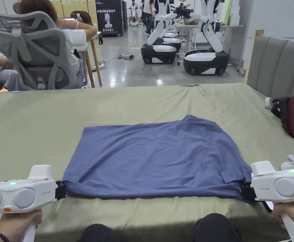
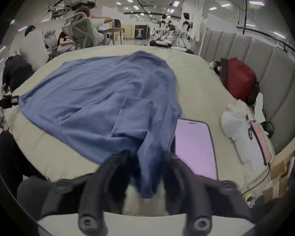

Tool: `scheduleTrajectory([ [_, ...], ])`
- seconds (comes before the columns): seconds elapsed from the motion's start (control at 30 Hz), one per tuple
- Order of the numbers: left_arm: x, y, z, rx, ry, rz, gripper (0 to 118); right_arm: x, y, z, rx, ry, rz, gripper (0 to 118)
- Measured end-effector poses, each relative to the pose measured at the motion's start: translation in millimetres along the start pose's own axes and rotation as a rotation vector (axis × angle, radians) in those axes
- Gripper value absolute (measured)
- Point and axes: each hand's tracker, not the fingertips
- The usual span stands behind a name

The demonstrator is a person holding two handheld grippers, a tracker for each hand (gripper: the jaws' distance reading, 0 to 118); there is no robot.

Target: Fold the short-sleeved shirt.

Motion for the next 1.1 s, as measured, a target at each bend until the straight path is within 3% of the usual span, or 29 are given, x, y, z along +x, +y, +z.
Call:
scheduleTrajectory([
  [0.07,0,0,-1,-0.004,-0.002,0.006,4,-1,0,-1,0.007,0.025,-0.023,4],
  [0.27,-3,14,3,0.011,-0.008,-0.004,4,2,20,9,0.062,0.003,-0.011,4],
  [0.5,-9,88,-12,0.095,-0.041,0.073,4,21,98,-6,0.157,0.004,-0.011,4],
  [0.8,3,158,-131,0.048,0.033,0.011,4,23,201,-99,0.17,-0.042,0.01,4],
  [1.1,9,164,-228,-0.055,0.063,-0.001,4,24,223,-193,0.07,-0.087,0.004,4],
])
